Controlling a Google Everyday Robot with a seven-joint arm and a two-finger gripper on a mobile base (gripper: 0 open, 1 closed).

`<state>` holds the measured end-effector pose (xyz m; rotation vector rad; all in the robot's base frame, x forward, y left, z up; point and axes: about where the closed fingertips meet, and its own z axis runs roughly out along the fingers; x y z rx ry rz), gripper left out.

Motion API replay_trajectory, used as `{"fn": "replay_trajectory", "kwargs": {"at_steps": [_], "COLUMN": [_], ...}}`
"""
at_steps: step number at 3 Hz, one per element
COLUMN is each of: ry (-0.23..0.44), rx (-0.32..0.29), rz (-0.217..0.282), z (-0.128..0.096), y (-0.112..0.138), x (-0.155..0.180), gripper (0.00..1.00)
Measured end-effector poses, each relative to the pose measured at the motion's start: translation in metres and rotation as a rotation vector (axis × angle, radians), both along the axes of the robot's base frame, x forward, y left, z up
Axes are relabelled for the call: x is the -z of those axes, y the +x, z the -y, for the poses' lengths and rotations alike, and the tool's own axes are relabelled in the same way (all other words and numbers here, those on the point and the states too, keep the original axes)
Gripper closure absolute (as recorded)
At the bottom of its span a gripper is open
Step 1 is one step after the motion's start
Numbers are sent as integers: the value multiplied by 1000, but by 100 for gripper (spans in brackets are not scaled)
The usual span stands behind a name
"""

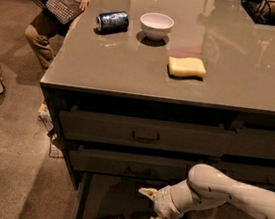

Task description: Pick orange can from bottom drawer and place on counter

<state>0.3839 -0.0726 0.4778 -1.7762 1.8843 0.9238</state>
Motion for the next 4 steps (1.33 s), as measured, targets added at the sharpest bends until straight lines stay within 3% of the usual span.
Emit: {"fn": "replay_trajectory", "kwargs": {"at_steps": [1,2,4], "ry": [4,9,6], "rx": [-1,-34,-106], "rz": [-2,6,18], "z": [-1,-15,-64], "y": [-1,3,23], "x": [4,37,162], "gripper": [0,0,0]}}
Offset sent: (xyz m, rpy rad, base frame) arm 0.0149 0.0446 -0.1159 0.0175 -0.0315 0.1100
